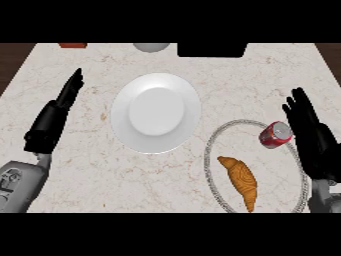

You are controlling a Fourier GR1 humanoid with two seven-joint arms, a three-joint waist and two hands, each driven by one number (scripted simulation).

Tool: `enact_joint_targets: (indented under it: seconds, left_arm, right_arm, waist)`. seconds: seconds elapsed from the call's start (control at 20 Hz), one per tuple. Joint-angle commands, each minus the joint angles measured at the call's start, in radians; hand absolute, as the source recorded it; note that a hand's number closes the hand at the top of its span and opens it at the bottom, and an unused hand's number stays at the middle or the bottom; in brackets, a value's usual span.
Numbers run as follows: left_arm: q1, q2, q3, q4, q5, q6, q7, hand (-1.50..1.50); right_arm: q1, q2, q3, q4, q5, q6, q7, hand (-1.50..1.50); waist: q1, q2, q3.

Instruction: Pick the can from the placemat and place it in the plate

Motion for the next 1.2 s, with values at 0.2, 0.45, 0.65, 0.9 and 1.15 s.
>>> enact_joint_targets:
  seconds: [0.2, 0.45, 0.65, 0.9, 1.15]
  left_arm:
    - [-0.061, -0.005, 0.052, -0.070, 0.062, -0.014, 0.059, 0.00]
    - [-0.056, -0.004, 0.078, -0.064, 0.123, -0.045, 0.109, 0.00]
    - [-0.036, 0.041, 0.131, -0.136, 0.184, -0.077, 0.189, 0.00]
    - [0.004, 0.009, 0.116, -0.166, 0.142, -0.047, 0.205, 0.00]
    - [0.034, 0.012, 0.154, -0.196, 0.138, -0.065, 0.213, 0.00]
  right_arm:
    - [-0.235, -0.013, 0.254, -0.022, 0.091, 0.285, -0.152, 1.50]
    - [-0.244, -0.223, 0.367, 0.118, 0.615, 0.128, -0.108, 1.50]
    - [-0.081, 0.057, 0.331, 0.278, 0.488, -0.075, -0.419, -1.50]
    - [-0.069, 0.097, 0.248, 0.343, 0.397, -0.048, -0.697, -1.50]
    - [-0.090, -0.045, 0.213, 0.088, 0.497, -0.023, -0.465, -1.50]
  waist:
    - [0.076, 0.059, -0.005]
    - [0.052, 0.059, -0.010]
    - [0.011, 0.058, -0.002]
    - [-0.014, 0.055, -0.005]
    - [-0.026, 0.049, -0.007]
